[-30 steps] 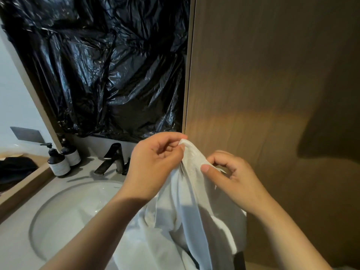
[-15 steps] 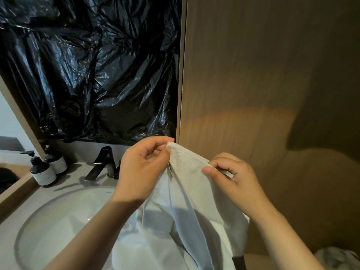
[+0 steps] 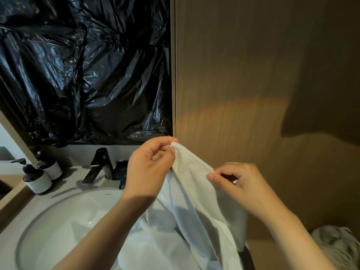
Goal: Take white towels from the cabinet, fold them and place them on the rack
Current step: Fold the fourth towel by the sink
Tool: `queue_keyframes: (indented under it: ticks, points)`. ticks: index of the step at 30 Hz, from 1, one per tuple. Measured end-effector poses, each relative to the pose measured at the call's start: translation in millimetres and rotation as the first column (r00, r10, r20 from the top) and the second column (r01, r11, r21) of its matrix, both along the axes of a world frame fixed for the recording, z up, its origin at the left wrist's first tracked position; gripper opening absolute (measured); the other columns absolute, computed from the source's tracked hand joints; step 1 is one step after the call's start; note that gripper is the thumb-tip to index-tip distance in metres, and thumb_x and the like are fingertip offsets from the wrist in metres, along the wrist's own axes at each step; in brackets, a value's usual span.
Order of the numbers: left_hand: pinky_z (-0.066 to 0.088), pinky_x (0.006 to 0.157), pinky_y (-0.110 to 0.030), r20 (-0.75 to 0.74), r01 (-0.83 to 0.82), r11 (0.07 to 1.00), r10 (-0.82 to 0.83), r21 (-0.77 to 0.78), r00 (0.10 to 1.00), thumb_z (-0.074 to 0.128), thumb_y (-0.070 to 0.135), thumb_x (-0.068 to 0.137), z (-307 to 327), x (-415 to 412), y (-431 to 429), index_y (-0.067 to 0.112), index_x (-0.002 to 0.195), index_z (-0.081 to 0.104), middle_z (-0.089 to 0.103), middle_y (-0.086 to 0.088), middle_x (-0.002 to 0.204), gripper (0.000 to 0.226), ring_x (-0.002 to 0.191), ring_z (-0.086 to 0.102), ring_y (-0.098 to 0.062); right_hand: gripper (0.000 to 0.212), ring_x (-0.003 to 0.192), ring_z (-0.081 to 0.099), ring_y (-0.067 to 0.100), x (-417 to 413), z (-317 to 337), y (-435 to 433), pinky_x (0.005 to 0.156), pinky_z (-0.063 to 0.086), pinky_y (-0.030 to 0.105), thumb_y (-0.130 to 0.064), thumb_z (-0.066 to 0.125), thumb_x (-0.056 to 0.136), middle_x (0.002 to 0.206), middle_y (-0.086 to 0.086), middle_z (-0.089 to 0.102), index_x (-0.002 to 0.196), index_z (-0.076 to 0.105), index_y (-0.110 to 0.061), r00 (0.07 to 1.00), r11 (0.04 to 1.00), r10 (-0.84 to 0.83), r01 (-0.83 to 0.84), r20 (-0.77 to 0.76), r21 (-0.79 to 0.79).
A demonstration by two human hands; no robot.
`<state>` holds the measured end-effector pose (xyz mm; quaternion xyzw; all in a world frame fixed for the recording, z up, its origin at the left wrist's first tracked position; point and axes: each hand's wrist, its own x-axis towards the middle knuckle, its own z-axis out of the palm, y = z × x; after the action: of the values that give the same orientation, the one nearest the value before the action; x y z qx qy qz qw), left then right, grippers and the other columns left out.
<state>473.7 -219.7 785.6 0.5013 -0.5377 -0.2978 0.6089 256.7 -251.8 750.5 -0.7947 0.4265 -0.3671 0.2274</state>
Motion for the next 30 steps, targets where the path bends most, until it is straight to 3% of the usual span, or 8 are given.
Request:
queue_keyframes:
  ticks: [5, 9, 15, 20, 24, 26, 28, 30]
  points:
    - [0.049, 0.064, -0.01, 0.008, -0.013, 1.0, 0.013, -0.01, 1.0, 0.057, 0.005, 0.089, -4.1, -9.4, -6.2, 0.028, 0.094, 0.072, 0.071, 0.003, 0.084, 0.027, 0.07, 0.062, 0.0, 0.032, 0.073, 0.062, 0.01, -30.3, -19.8, 0.2, 0.065, 0.05, 0.041, -0.053, 0.057, 0.091, 0.074, -0.01, 0.065, 0.069, 0.066, -0.032, 0.995, 1.0, -0.004, 0.007, -0.1, 0.025]
    - [0.05, 0.065, -0.01, 0.015, -0.044, 0.999, 0.045, -0.028, 0.999, 0.057, 0.005, 0.09, -7.8, -14.3, -11.0, 0.03, 0.094, 0.071, 0.071, 0.004, 0.085, 0.028, 0.071, 0.063, 0.0, 0.03, 0.079, 0.063, 0.008, -54.1, -45.0, -0.6, 0.07, 0.052, 0.041, -0.054, 0.055, 0.091, 0.08, -0.01, 0.066, 0.07, 0.067, -0.037, 0.994, 0.991, -0.004, 0.019, -0.112, 0.133]
    - [0.05, 0.068, -0.011, 0.07, -0.08, 0.996, 0.082, -0.025, 0.994, 0.057, 0.008, 0.093, -13.7, -17.0, -15.5, 0.033, 0.097, 0.07, 0.072, 0.011, 0.086, 0.029, 0.078, 0.066, 0.0, 0.036, 0.076, 0.057, 0.006, -89.5, -75.8, -5.7, 0.066, 0.046, 0.03, -0.05, 0.055, 0.091, 0.079, -0.011, 0.057, 0.06, 0.059, -0.032, 0.972, 0.977, -0.038, 0.084, -0.231, 0.193]
    - [0.048, 0.067, -0.008, 0.098, -0.094, 0.994, 0.099, -0.056, 0.99, 0.057, 0.008, 0.094, -12.9, -24.4, -16.6, 0.03, 0.1, 0.07, 0.071, 0.011, 0.087, 0.026, 0.076, 0.064, 0.003, 0.025, 0.081, 0.056, 0.004, -108.8, -97.0, -6.7, 0.068, 0.044, 0.02, -0.043, 0.056, 0.095, 0.092, -0.015, 0.055, 0.08, 0.07, -0.028, 0.911, 0.963, -0.073, 0.171, -0.405, 0.211]
    - [0.051, 0.066, -0.012, 0.113, -0.098, 0.991, 0.108, -0.092, 0.988, 0.056, 0.009, 0.093, -9.7, -36.2, -14.6, 0.028, 0.101, 0.069, 0.07, 0.006, 0.087, 0.024, 0.075, 0.064, -0.001, 0.017, 0.084, 0.054, 0.001, -111.6, -110.3, -3.8, 0.067, 0.038, 0.011, -0.034, 0.053, 0.098, 0.103, -0.019, 0.05, 0.082, 0.058, -0.037, 0.896, 0.953, -0.131, 0.231, -0.424, 0.195]
    - [0.053, 0.069, -0.014, 0.124, -0.107, 0.988, 0.12, -0.113, 0.985, 0.056, 0.011, 0.094, -7.4, -38.3, -15.2, 0.027, 0.103, 0.069, 0.07, 0.003, 0.086, 0.023, 0.079, 0.065, -0.005, 0.01, 0.09, 0.053, 0.0, -117.9, -114.5, -2.1, 0.074, 0.039, 0.01, -0.035, 0.053, 0.098, 0.112, -0.018, 0.05, 0.095, 0.063, -0.037, 0.885, 0.935, -0.166, 0.282, -0.436, 0.216]
    - [0.055, 0.071, -0.019, 0.15, -0.117, 0.986, 0.135, -0.119, 0.979, 0.056, 0.014, 0.096, -6.8, -39.0, -16.5, 0.027, 0.108, 0.068, 0.07, 0.007, 0.09, 0.022, 0.084, 0.065, -0.007, 0.024, 0.1, 0.053, 0.002, -125.5, -117.1, -0.3, 0.085, 0.042, 0.014, -0.04, 0.054, 0.097, 0.119, -0.016, 0.05, 0.114, 0.066, -0.028, 0.874, 0.917, -0.187, 0.318, -0.448, 0.239]
    - [0.058, 0.074, -0.029, 0.156, -0.142, 0.983, 0.159, -0.116, 0.975, 0.054, 0.014, 0.097, -6.6, -39.8, -19.4, 0.026, 0.109, 0.068, 0.069, 0.01, 0.092, 0.022, 0.085, 0.065, -0.009, 0.03, 0.1, 0.054, 0.001, -132.6, -114.5, 1.8, 0.085, 0.043, 0.015, -0.045, 0.054, 0.096, 0.117, -0.014, 0.054, 0.117, 0.065, -0.027, 0.876, 0.912, -0.189, 0.324, -0.443, 0.253]
